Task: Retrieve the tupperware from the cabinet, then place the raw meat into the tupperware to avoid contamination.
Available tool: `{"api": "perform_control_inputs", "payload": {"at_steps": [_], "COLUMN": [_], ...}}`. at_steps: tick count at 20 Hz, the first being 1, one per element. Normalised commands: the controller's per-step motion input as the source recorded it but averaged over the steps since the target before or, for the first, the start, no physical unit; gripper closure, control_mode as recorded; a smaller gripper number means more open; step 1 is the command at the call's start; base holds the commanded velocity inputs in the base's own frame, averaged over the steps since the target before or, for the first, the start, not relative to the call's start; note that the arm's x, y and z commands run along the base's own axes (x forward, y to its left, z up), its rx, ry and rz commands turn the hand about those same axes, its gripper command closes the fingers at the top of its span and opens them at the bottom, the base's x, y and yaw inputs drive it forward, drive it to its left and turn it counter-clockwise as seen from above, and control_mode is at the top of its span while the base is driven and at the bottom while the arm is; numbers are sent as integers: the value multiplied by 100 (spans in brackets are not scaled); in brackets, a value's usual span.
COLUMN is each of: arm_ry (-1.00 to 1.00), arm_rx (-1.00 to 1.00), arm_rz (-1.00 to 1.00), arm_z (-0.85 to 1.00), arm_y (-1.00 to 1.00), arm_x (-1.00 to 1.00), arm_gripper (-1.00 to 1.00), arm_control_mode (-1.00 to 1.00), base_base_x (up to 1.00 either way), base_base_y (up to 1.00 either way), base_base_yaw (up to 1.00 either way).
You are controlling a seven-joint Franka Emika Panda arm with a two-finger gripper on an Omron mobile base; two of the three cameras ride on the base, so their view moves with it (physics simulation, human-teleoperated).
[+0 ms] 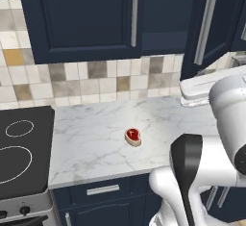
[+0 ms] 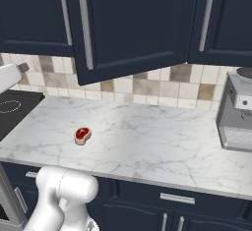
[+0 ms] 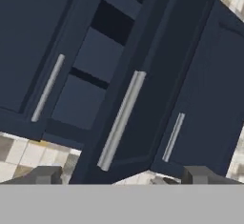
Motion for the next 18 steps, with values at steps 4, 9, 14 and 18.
{"api": "perform_control_inputs", "payload": {"at_steps": [4, 9, 14, 18], "arm_ry": [16, 16, 13, 16], "arm_rx": [-39, -42, -45, -46], "arm_rz": [-10, -8, -6, -5], "arm_z": [0, -6, -16, -19], "arm_y": [8, 8, 15, 12], "arm_x": [-11, -6, -2, 0], "arm_gripper": [-100, -100, -100, -100], "arm_control_mode": [-100, -100, -100, -100], "base_base_x": [0, 0, 0, 0], "base_base_y": [0, 0, 0, 0], "base_base_yaw": [0, 0, 0, 0]}}
